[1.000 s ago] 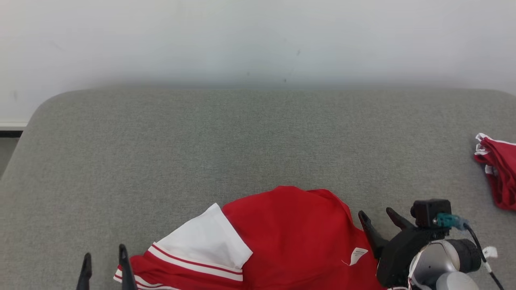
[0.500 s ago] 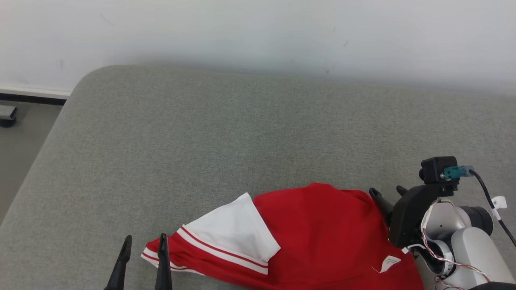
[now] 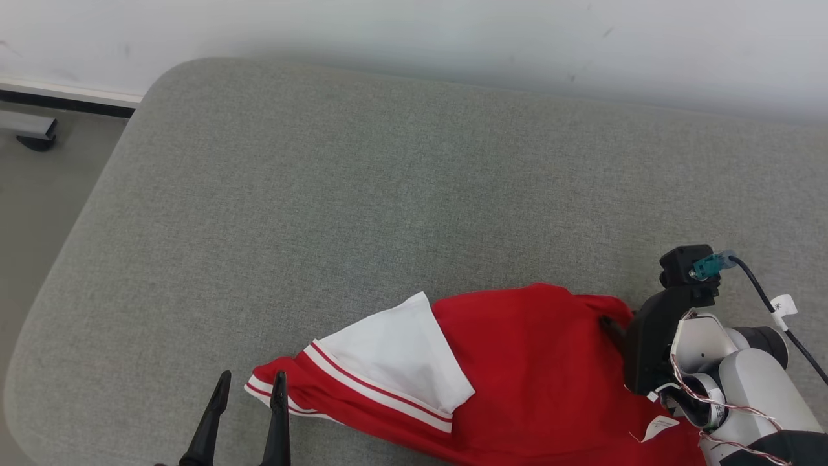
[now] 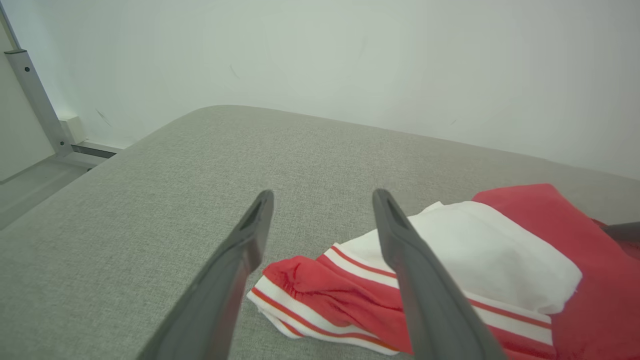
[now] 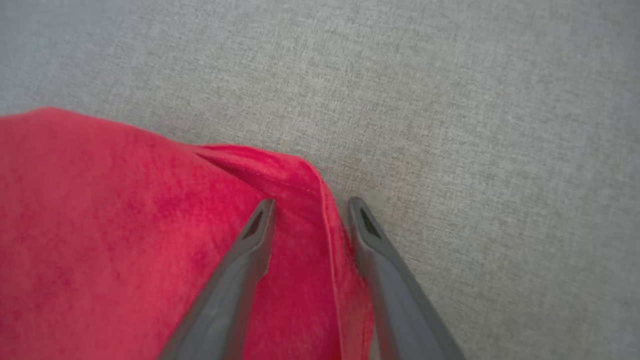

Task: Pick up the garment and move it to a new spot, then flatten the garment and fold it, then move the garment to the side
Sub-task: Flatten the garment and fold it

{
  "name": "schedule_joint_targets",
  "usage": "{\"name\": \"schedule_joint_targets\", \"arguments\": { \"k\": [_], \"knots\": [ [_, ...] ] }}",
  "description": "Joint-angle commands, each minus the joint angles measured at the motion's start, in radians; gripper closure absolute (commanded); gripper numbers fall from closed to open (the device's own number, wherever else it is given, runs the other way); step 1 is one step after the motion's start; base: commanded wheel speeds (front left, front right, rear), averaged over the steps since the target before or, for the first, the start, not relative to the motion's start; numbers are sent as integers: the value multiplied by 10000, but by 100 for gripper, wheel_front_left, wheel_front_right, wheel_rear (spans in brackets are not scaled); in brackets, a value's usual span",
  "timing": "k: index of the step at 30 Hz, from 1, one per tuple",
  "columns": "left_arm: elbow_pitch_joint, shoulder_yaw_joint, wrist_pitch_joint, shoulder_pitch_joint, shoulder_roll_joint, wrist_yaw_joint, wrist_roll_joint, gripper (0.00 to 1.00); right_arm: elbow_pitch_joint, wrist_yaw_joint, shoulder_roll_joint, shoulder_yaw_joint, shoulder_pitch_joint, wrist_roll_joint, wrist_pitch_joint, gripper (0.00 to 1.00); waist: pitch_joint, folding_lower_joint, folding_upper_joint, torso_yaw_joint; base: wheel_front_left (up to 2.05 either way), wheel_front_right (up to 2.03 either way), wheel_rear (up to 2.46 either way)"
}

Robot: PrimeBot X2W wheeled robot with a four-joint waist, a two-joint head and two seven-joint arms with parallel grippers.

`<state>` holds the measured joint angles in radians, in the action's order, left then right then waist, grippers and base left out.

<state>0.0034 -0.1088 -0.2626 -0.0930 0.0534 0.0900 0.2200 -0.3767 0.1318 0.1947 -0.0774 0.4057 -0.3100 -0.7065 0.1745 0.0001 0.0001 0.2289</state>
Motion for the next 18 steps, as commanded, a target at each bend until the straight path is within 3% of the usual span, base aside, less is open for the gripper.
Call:
{"name": "schedule_joint_targets", "arguments": {
  "k": [1, 3, 4, 5, 18],
  "knots": [
    [54, 50, -30, 101, -35, 33, -44, 0, 39, -26, 154, -124, -43, -100, -102, 49, 76, -1, -1, 40, 0, 0, 0],
    [108, 93, -30, 118, -36, 47, -30, 0, 125, -26, 276, -343, -164, -190, -206, 64, 84, -1, -1, 13, 0, 0, 0],
    [127, 112, -30, 130, -37, 38, 5, 0, 172, -26, 322, -405, -191, -238, -214, 96, 86, -1, -1, -18, 0, 0, 0],
    [143, 118, -30, 152, -38, 17, 38, 0, 215, -26, 363, -409, -190, -296, -150, 100, 88, -1, -1, -48, 0, 0, 0],
    [278, 163, -30, 133, -39, -29, 95, 0, 873, -26, -698, 1649, 629, -1585, 1439, 100, -124, -1, -1, -537, 0, 0, 0]
  ]
}}
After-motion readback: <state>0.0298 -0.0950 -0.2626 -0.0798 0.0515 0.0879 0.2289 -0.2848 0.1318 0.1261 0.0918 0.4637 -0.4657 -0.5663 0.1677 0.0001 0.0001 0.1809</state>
